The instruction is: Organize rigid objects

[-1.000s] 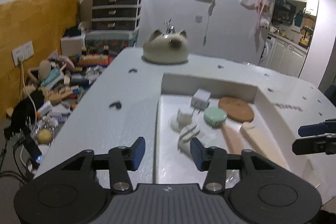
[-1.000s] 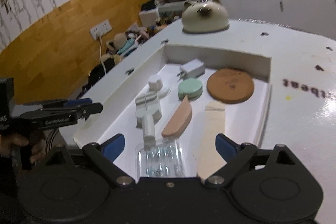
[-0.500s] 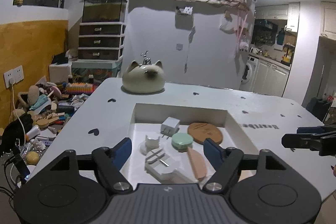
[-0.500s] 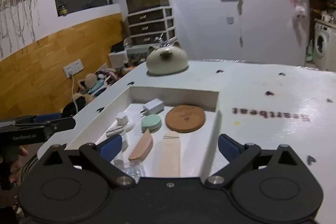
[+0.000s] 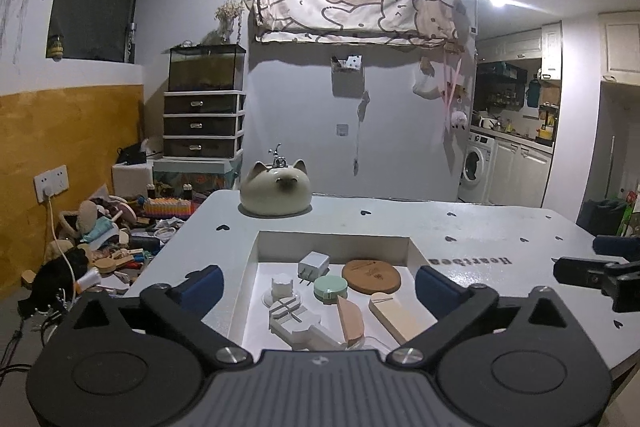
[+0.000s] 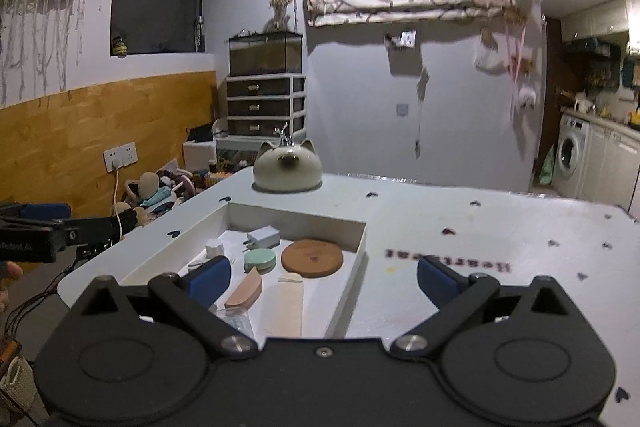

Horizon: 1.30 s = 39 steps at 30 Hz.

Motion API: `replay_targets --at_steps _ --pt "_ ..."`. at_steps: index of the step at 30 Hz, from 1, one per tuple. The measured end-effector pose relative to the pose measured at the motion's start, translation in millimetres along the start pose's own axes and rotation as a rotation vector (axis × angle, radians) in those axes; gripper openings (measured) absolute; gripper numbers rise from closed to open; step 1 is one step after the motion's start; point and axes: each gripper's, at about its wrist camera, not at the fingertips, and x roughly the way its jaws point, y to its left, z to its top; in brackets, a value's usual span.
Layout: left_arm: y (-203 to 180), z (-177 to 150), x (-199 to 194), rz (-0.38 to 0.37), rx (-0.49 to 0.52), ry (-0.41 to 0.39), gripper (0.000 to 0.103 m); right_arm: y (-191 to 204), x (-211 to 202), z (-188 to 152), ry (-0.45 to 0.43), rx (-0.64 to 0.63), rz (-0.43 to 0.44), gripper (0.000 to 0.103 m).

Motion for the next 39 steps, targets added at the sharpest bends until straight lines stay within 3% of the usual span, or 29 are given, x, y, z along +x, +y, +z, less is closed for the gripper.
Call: replay_targets --at_steps 7,16,25,29,39 --pt "-18.9 -12.4 -19.9 0.035 0.045 0.006 0.103 3.6 -29.9 -10.7 -0.028 0.004 -0.04 0.102" --pt "-19.7 -25.9 -41.7 0.038 0.013 -0.005 0.103 0.5 -49.1 -24.4 -0.026 0.023 -0.109 0.102" --pt "-26.3 -37.5 -43.9 0.038 0.02 0.023 0.103 -7.9 -61.3 -37.8 -0.026 0.069 -0.152 0.102" --pt "-28.5 -41.3 -43.0 0.073 0.021 0.033 0.103 -9.5 -62.9 -41.2 -0.024 0.076 -0.175 0.102" --pt "-29.2 -41.3 -46.6 0.091 0.025 0.022 0.103 -7.9 -62.2 -45.1 -0.011 0.072 -0.163 0.102"
